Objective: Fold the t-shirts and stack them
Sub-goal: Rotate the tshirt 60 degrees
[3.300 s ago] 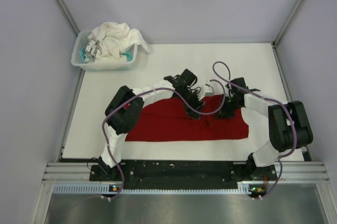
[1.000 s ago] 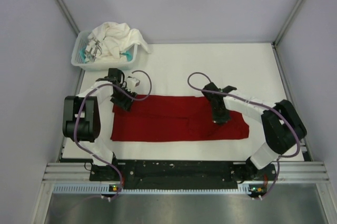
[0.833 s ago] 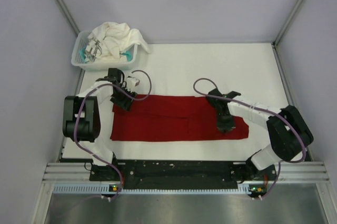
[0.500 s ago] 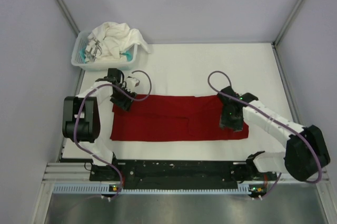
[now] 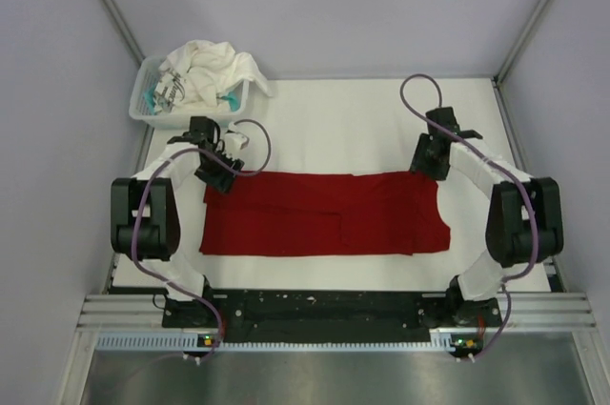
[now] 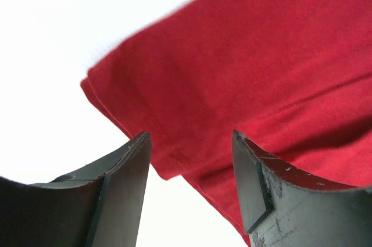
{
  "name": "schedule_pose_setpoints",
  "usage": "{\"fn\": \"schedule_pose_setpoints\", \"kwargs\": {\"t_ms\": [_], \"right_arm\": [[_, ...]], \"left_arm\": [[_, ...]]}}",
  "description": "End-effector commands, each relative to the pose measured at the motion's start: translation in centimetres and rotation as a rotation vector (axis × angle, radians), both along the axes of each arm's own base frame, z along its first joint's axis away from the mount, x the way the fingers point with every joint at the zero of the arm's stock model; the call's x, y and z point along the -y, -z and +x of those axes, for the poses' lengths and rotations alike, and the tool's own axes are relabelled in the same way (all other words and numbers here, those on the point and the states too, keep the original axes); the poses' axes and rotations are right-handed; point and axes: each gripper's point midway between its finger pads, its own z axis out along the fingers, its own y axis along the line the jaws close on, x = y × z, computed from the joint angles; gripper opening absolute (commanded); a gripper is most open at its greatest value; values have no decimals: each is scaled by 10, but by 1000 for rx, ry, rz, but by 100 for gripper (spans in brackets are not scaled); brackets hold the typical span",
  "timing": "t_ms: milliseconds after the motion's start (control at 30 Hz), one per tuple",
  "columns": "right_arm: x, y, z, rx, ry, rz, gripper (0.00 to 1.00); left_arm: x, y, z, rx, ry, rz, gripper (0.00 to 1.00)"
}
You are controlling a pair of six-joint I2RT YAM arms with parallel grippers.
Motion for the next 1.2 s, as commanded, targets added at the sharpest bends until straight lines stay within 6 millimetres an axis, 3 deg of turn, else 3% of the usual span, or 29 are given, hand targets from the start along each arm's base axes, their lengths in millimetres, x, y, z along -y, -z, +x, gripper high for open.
{"fn": "schedule_pose_setpoints", "kwargs": {"t_ms": [0, 167, 233, 333, 533, 833, 867, 967, 1167], "right_arm": [[10, 6, 52, 55, -6, -56, 48], [16, 26, 75, 28, -2, -35, 41], [14, 33, 83, 26, -15, -1, 28], [29, 37, 91, 30, 24, -15, 0], [53, 38, 113, 66, 104, 52, 0], [49, 42, 133, 75, 62, 65, 0], [49, 43, 133, 71, 45, 60, 2], [41, 33, 135, 78, -17, 89, 20], [43, -11, 129, 133, -41, 62, 39]], "left_arm": [[-15, 5, 29, 44, -66, 63, 62], [-23, 17, 34, 48, -104, 98, 63], [-27, 28, 29, 21, -129, 116, 63], [-40, 43, 17, -28, -171, 186, 61], [-47, 52, -1, -87, -181, 231, 61], [-47, 50, -1, -86, -197, 229, 61], [-46, 46, 1, -75, -195, 223, 61], [-40, 30, 8, -49, -191, 189, 62], [-28, -11, 15, 9, -171, 117, 63]]}}
